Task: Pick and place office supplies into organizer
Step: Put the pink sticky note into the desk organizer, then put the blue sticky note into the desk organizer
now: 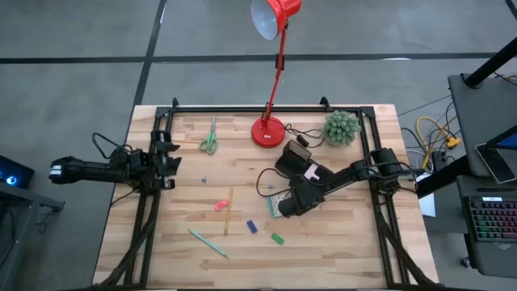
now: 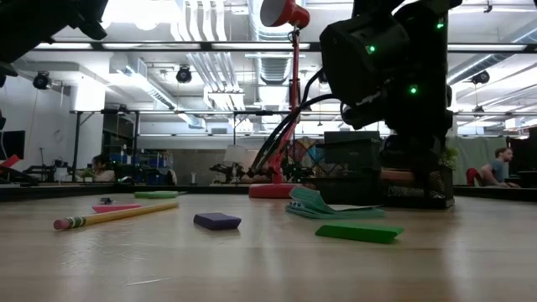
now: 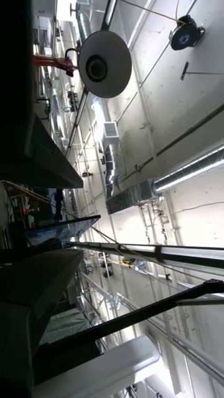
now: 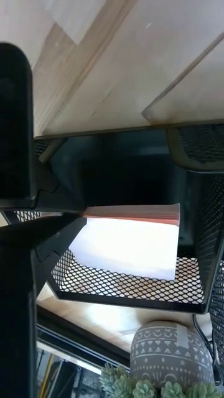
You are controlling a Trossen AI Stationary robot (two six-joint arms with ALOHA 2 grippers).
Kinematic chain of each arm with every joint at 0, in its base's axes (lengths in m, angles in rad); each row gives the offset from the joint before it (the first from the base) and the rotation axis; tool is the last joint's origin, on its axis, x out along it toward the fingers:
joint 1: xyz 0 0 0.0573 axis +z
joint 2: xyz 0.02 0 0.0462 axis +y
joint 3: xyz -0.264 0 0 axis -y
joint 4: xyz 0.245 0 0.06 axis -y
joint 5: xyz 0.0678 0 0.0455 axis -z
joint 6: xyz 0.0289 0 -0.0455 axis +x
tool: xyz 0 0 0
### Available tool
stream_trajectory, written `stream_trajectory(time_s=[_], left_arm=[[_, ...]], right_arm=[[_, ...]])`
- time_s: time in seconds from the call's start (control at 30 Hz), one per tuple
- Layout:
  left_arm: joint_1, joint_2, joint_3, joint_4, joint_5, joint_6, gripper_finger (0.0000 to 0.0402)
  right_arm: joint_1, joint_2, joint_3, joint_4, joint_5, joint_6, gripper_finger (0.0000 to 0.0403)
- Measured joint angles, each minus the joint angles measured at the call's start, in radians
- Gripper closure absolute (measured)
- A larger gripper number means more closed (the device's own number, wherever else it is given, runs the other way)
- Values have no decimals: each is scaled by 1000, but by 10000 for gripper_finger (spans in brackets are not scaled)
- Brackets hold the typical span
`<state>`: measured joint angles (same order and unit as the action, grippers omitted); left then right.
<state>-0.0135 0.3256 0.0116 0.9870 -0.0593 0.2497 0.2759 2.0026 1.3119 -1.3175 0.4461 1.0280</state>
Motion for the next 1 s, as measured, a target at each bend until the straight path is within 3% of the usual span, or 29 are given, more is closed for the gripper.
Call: stream_trajectory(time_s=[0.2, 0.63, 1.0], left_arm=[[0, 0, 0, 0, 0, 0, 246], [0, 0, 0, 0, 0, 0, 246], [0, 0, 0, 0, 0, 0, 246]], right_arm=[[0, 0, 5, 0, 0, 12, 381], [0, 0, 22, -1, 1, 15, 307], [0, 0, 76, -10, 0, -8, 296]])
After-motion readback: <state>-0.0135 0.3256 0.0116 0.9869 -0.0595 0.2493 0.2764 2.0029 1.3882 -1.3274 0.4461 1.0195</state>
